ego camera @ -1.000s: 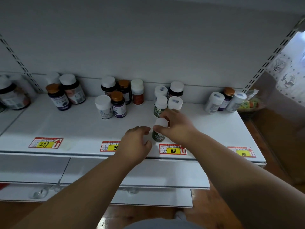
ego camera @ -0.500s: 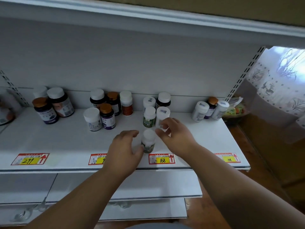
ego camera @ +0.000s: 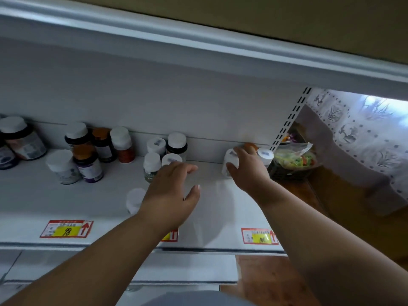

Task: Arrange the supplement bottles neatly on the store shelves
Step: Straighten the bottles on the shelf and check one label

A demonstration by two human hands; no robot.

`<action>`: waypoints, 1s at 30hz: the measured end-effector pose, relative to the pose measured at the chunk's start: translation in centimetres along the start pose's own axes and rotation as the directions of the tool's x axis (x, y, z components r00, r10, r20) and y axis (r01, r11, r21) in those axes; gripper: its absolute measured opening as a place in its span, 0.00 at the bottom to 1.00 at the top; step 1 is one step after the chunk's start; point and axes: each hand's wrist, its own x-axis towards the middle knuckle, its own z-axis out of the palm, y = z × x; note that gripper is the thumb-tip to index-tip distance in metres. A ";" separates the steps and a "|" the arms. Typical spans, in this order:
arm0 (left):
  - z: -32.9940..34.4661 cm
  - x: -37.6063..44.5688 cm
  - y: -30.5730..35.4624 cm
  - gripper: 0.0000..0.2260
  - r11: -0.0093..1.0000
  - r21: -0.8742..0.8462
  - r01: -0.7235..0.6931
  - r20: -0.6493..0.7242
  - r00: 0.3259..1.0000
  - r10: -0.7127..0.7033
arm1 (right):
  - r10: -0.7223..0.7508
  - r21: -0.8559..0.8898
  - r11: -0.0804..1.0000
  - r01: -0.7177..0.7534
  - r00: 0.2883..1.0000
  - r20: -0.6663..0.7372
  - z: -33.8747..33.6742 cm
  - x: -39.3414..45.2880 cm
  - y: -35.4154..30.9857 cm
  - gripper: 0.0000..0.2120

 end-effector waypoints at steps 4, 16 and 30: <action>2.2 1.0 1.1 0.19 0.999 0.006 0.041 -0.024 0.999 -0.041 | -0.062 -0.074 0.995 0.067 0.995 0.074 0.6 1.8 1.0 0.24; 4.7 -0.3 3.4 0.22 0.956 -0.213 0.200 -0.103 0.969 -0.225 | -0.082 0.672 0.740 -0.022 0.989 0.123 -2.3 -1.0 0.7 0.12; 0.3 -5.3 3.2 0.25 0.897 -0.440 0.040 0.030 0.999 -0.030 | -0.050 0.871 0.452 -0.194 0.969 0.241 -6.5 -9.1 -3.5 0.04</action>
